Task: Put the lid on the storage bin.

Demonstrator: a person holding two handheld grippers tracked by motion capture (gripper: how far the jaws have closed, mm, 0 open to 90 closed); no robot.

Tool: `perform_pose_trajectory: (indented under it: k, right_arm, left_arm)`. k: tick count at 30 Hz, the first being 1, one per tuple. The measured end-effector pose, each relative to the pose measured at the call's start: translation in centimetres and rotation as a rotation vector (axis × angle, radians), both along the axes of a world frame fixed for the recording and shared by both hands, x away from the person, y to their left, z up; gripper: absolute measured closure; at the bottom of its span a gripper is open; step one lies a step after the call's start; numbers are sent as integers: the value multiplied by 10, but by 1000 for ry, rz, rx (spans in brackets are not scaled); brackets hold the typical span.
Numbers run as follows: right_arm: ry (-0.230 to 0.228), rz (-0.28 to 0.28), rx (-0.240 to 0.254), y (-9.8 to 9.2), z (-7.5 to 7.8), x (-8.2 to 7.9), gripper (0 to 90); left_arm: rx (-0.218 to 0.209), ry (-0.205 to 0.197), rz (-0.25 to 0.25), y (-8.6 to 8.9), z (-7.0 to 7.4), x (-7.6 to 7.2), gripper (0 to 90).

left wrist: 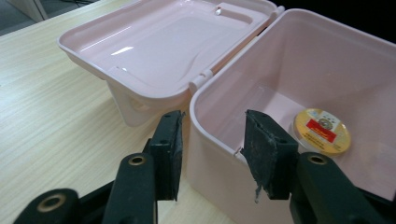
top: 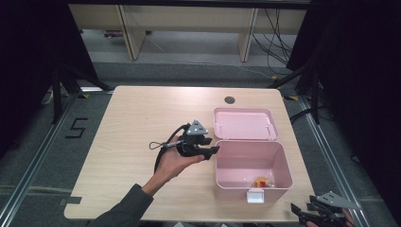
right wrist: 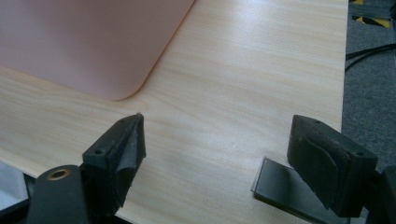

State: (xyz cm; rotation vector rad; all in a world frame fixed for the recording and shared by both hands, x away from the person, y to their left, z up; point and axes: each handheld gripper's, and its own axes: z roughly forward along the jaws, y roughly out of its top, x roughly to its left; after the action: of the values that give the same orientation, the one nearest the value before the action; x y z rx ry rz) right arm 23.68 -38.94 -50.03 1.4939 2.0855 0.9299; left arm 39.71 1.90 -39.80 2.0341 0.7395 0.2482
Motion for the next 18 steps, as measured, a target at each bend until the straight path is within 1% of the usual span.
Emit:
perform_pose_trajectory:
  k: [1,2,3,6,7,8,9,10,11,12,13,14,15,16,17,18]
  right_arm:
    - [2,0,3,0,0,0,204]
    - [2,0,3,0,0,0,204]
    - [17,-2,28,2,-1,0,204]
    - [12,-4,20,1,-1,0,204]
    - [9,-2,19,1,-1,0,204]
    - [21,-14,30,1,0,0,204]
    - [21,-14,30,1,0,0,204]
    - [3,-2,5,-1,0,1,204]
    - [7,-5,8,0,1,1,204]
    - [-2,0,2,-1,1,2,205]
    - [2,1,13,-1,1,3,205]
    - [17,-19,29,0,3,3,205]
    - [-1,-8,12,-2,4,5,205]
    - [1,-7,20,-2,6,7,205]
    - [-11,0,7,-3,8,10,206]
    - [-10,0,3,-3,10,12,210]
  left_arm:
    - [17,4,3,-3,1,3,571]
    - [17,4,3,-3,1,3,574]
    - [22,9,4,-5,1,5,574]
    - [53,13,15,-11,-1,9,597]
    - [61,18,9,-12,-1,11,607]
    - [72,23,22,-16,-2,12,625]
    - [72,23,22,-16,-2,12,635]
    - [75,30,20,-17,-3,13,635]
    - [88,33,16,-18,-4,14,644]
    - [94,39,16,-20,-5,15,653]
    - [103,41,18,-21,-6,16,660]
    - [105,46,17,-21,-7,17,669]
    - [105,49,20,-22,-7,18,676]
    - [103,53,20,-22,-8,19,683]
    - [110,50,24,-23,-7,19,691]
    - [114,51,26,-25,-7,20,703]
